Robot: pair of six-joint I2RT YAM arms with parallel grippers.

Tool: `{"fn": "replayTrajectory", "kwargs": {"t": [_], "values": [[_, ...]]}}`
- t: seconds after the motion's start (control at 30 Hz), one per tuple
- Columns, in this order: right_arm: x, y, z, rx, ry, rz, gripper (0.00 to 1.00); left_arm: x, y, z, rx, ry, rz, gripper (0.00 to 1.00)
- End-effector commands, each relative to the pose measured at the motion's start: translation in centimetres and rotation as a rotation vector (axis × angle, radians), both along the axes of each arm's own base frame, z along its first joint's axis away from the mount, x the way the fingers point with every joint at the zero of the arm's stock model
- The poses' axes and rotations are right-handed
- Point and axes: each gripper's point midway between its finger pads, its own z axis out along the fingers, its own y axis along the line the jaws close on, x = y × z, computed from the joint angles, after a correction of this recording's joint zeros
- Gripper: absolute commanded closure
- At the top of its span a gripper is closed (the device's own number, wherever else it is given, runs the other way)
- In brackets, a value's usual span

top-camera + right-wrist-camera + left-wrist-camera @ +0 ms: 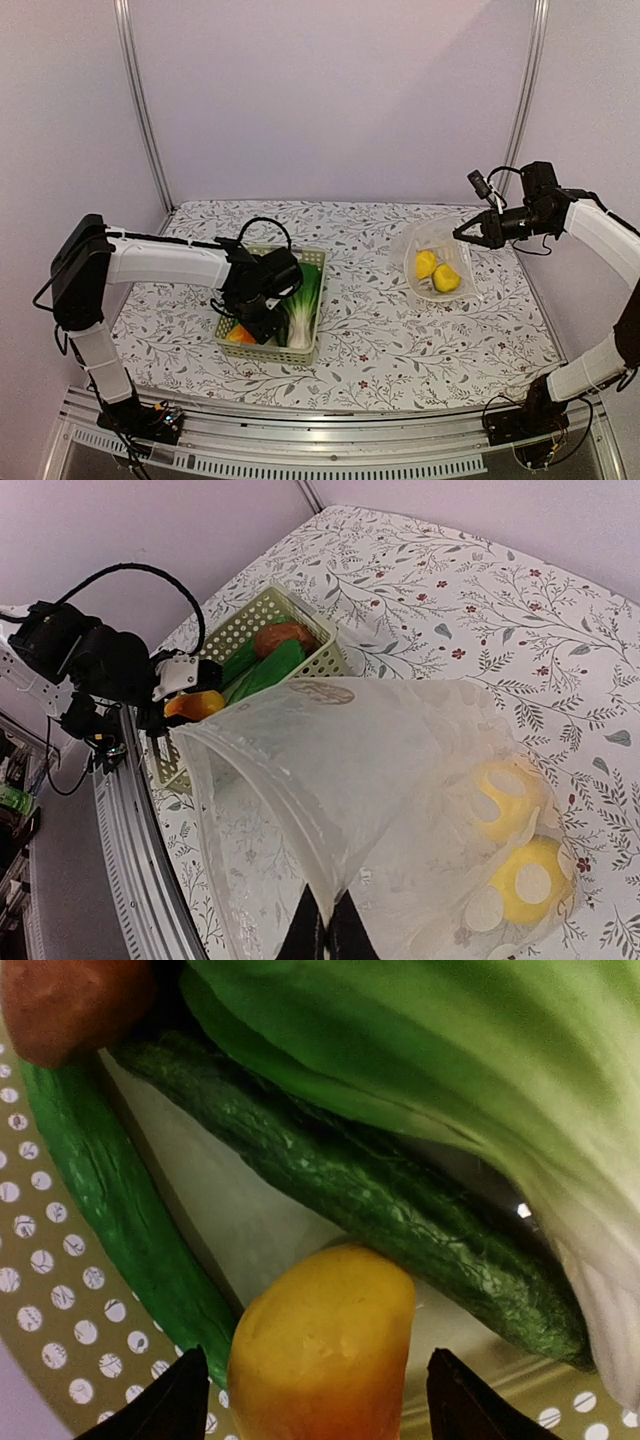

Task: Place the food in the zip-top bag and seal the zipper
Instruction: Pick up the fake fruit from the bin.

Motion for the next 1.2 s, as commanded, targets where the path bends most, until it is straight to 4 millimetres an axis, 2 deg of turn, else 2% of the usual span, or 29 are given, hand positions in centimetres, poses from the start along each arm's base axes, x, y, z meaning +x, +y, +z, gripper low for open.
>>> {"fn": "replayTrajectory", "kwargs": {"t": [0.0,0.13,0.27,0.4,0.53,0.73,0.87,1.03,1.17], "values": [[-0.5,0.1,0.4,0.012,-0.029,0.015,1.0,-0.3,0.5,-1.7,0.007,0.079,-0.085,0.26],[-0.4,0.1,0.5,0.012,-0.031,0.015,1.0,-0.2,0.7,-2.5,0.016,0.104,-0.084,0.29],[-0.3,0.1,0.4,0.011,-0.027,0.012,1.0,-0.2,0.5,-2.5,0.015,0.117,-0.057,0.38],[-0.1,0.0,0.3,0.004,-0.027,0.005,1.0,0.2,0.6,-1.6,0.031,0.105,-0.032,0.46],[0.0,-0.2,0.2,-0.006,-0.024,-0.006,1.0,0.5,0.8,0.4,0.037,0.076,-0.017,0.52],[-0.1,-0.5,0.8,-0.037,-0.014,-0.019,1.0,1.4,-0.3,5.9,-0.022,-0.027,-0.002,0.56],[-0.2,-0.7,1.9,-0.056,-0.016,-0.024,1.0,2.0,-2.2,10.1,-0.106,-0.127,-0.013,0.57],[-0.6,-0.7,2.8,-0.064,0.004,-0.023,1.0,2.5,-6.1,14.9,-0.228,-0.249,-0.065,0.57],[-1.0,-0.8,3.2,-0.06,0.012,-0.029,1.0,2.1,-10.9,18.1,-0.417,-0.335,-0.145,0.57]]}}
